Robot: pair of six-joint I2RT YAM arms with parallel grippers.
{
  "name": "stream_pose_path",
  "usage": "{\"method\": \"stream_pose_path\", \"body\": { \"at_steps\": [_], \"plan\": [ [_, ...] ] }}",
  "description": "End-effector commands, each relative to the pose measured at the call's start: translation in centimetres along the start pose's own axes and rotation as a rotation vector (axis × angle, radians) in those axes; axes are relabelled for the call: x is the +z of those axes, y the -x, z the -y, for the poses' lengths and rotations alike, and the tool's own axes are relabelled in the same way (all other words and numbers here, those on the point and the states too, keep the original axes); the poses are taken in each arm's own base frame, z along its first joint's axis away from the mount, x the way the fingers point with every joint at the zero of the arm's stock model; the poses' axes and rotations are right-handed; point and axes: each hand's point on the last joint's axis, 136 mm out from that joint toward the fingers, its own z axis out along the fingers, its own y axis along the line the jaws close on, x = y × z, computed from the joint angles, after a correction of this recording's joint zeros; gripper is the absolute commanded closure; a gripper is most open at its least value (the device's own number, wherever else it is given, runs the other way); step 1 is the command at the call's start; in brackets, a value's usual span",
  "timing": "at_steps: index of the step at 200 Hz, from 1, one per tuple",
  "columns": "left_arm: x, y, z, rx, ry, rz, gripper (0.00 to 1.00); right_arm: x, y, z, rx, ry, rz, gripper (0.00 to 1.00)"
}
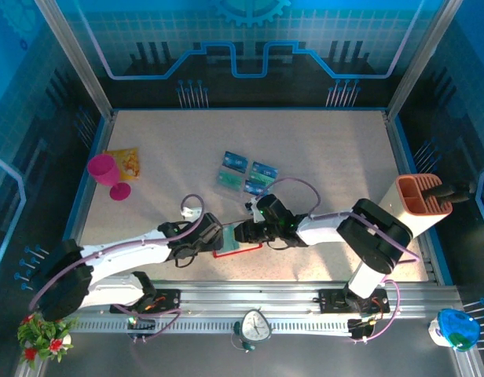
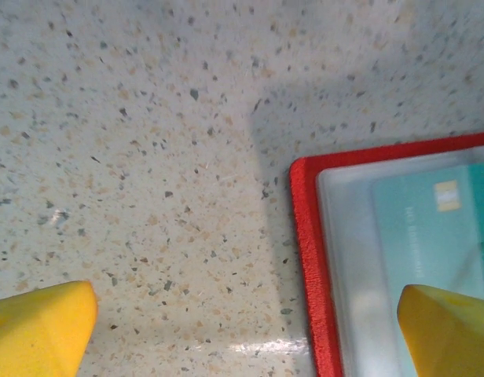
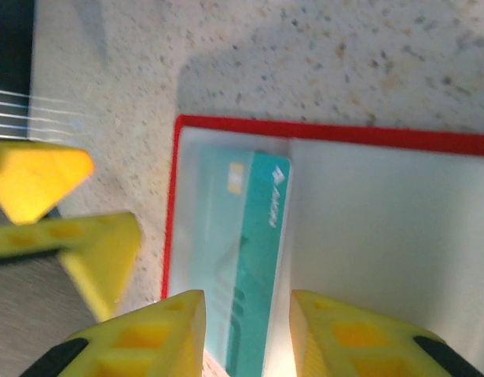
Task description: Put the credit cards into the card holder
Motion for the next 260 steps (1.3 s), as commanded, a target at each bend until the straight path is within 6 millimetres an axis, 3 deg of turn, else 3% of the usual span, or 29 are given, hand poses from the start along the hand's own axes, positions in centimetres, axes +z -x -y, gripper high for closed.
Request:
{"method": "stream_pose_path", "body": {
  "at_steps": [1,35,91,114,124,213,260],
  "plan": [
    [-0.2,-0.4,-2.4,-0.026,0.061,-0.001,0.01,-1.4,0.0,0.1,-0.076,-0.084,-0.035,0.65],
    [0.1,-1.2,-3.5,-0.048,0.092,-0.026,0.01,-1.6,0.7,-0.4,-0.148,-0.121,-0.058,0.75],
    [0.9,-1.8,-3.6,-0.031,0.133,-0.065,0.01,0.2,0.6,-0.3,-0.199,-0.157,-0.113,0.93],
    [1.3,-1.8,-3.3,-0.010,0.147,-0.080,0.01,0.8,0.0,0.4,-0.202,-0.176,-0.138,0.94],
    [1.5,-1.9,-3.2,-0.003,0.152,-0.086,0.01,1.0,0.8,-0.5,-0.217,-0.165,-0.123,0.95],
    [2.6,-2.3,-2.9,0.015,0.161,-0.105,0.01,3.1,-0.9,0.0,-0.240,-0.197,-0.193,0.97],
    [2.9,-2.5,-2.8,0.018,0.158,-0.109,0.01,4.0,-1.2,-0.9,-0.232,-0.170,-0.201,0.98]
  ]
}}
